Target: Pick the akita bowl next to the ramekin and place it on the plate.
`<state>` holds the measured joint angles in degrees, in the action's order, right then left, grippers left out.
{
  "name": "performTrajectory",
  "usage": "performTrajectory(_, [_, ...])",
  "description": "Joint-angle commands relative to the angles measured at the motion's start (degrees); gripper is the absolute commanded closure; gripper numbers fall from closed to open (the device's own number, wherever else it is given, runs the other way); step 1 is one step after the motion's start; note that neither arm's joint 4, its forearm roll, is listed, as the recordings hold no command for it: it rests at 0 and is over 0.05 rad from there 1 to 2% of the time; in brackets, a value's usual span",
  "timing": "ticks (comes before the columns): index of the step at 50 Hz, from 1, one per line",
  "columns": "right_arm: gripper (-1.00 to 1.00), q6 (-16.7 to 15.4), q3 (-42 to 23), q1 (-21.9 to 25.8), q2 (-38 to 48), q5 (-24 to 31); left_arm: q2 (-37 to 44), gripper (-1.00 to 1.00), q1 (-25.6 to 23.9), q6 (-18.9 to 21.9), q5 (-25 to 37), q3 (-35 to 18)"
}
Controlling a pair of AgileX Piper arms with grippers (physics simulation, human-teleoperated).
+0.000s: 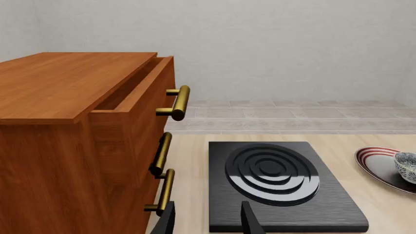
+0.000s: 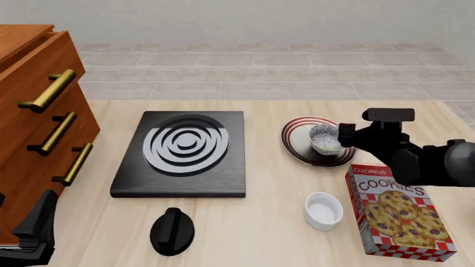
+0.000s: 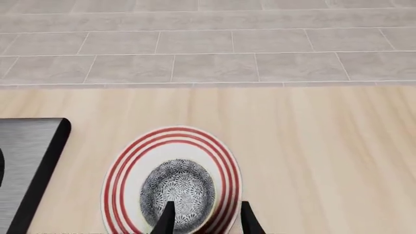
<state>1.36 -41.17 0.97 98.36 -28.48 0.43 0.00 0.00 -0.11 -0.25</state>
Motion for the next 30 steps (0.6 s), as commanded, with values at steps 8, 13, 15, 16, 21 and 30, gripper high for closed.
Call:
performTrajectory(8, [-1.0,0.8,2.5,-0.4,-7.0,2.8,0.0,-1.0,0.0,0.0,0.0,0.0])
performTrajectory(13, [-1.0,1.2,2.9,-0.6,-8.3,3.3,0.0,-1.0,0.0,0.0,0.0,0.0])
performTrajectory(15, [-1.0,1.3,3.1,-0.6,-8.8,3.6,0.0,-1.0,0.0,0.0,0.0,0.0])
performTrajectory(16, [-1.0,1.5,3.3,-0.6,-9.3,3.7,0.0,-1.0,0.0,0.0,0.0,0.0])
performTrajectory(21, [-1.0,1.9,4.2,-0.5,-11.1,4.4,0.0,-1.0,0.0,0.0,0.0,0.0])
performTrajectory(30, [-1.0,2.8,5.4,-0.2,-14.8,6.2,0.0,-1.0,0.0,0.0,0.0,0.0])
